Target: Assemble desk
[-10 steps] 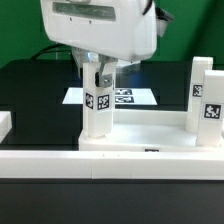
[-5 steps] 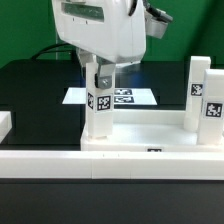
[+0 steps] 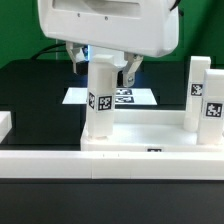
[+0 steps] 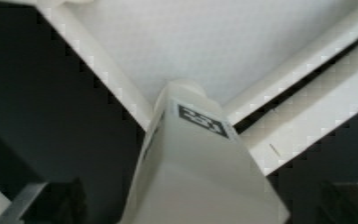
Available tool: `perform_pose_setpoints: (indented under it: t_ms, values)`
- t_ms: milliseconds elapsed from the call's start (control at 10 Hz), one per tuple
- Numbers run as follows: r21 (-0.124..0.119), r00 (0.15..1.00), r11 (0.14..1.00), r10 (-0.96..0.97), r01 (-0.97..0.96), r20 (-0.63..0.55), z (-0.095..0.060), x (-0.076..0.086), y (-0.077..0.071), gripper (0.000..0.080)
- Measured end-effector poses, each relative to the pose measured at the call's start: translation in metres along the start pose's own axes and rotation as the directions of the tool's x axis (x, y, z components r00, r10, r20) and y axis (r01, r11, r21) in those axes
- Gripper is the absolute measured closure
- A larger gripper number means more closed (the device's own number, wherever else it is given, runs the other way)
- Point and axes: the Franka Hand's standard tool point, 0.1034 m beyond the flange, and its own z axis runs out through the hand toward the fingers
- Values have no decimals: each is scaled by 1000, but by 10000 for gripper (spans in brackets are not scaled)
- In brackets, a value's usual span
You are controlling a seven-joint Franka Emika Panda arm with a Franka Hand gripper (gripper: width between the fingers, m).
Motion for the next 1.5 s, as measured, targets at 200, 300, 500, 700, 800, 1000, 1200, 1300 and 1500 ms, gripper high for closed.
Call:
perform_pose_setpoints:
  t_ms: [200, 300, 500, 700, 800, 1000, 1200, 1300, 1500]
  values:
    - [-1, 993, 993, -120, 120, 0, 1, 0, 0, 150]
    - [-24, 968, 968, -250, 249, -16, 1, 1, 0, 150]
    - [-43, 906, 906, -423, 422, -24, 2, 0, -3, 150]
    - [-48, 808, 807, -590, 588, -18, 2, 0, -3, 150]
    - [-52, 751, 750, -661, 659, -15, 3, 0, -3, 150]
    - [-57, 661, 660, -751, 749, -10, 8, -3, 1, 150]
    - [-61, 625, 624, -780, 779, -6, 9, -2, 2, 150]
    - [-61, 628, 627, -779, 777, -5, 9, -2, 2, 284]
    - [-61, 628, 627, -778, 776, -5, 9, -2, 3, 453]
